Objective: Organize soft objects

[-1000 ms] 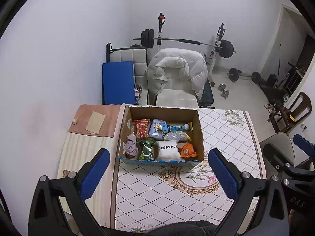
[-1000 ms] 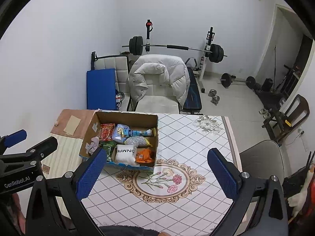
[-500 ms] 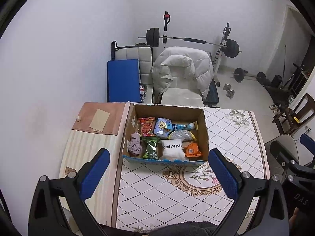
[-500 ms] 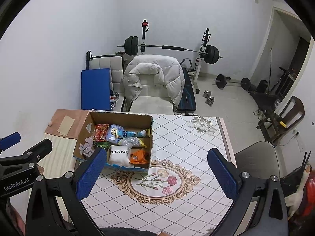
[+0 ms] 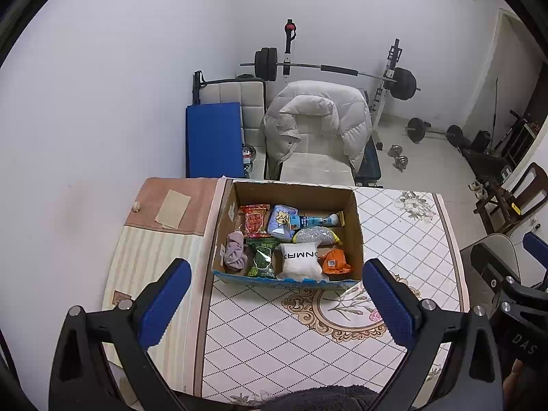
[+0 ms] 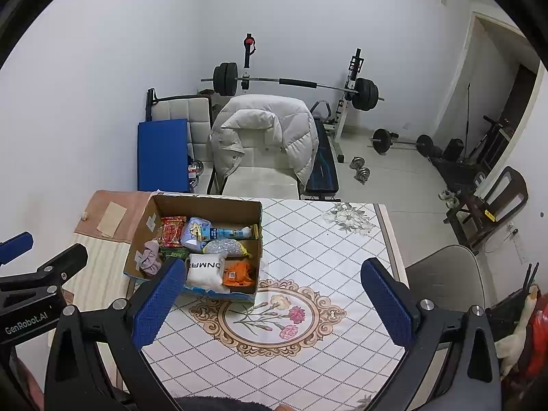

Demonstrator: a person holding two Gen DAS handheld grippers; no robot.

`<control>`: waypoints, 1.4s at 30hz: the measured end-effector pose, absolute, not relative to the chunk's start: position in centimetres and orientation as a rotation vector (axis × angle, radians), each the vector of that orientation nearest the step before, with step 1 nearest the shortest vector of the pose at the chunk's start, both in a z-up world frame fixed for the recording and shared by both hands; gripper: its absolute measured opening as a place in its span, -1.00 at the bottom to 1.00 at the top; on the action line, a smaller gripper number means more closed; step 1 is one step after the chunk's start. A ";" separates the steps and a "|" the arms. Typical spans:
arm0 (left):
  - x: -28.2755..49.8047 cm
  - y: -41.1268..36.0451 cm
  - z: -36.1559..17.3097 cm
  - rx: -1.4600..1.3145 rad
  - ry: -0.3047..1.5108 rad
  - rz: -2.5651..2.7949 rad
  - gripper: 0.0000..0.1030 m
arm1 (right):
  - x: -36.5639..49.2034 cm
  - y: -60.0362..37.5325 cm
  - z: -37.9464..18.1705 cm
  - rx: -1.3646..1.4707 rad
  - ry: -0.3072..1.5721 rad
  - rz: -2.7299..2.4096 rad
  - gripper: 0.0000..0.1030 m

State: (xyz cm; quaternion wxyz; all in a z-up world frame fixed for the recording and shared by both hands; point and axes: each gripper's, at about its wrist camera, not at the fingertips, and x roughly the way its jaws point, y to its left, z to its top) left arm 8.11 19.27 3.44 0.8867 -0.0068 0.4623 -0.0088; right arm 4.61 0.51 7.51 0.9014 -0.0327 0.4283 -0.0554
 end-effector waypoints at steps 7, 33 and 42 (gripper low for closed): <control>8.2 19.3 3.4 -0.014 0.960 -0.017 0.99 | 4.7 0.5 7.5 -0.066 0.888 -0.114 1.00; 8.5 19.5 3.1 -0.007 0.967 -0.020 0.99 | 5.5 -0.7 7.2 -0.076 0.892 -0.107 1.00; 9.0 19.7 2.3 -0.004 0.988 -0.026 0.99 | 5.8 -0.5 6.9 -0.080 0.905 -0.097 1.00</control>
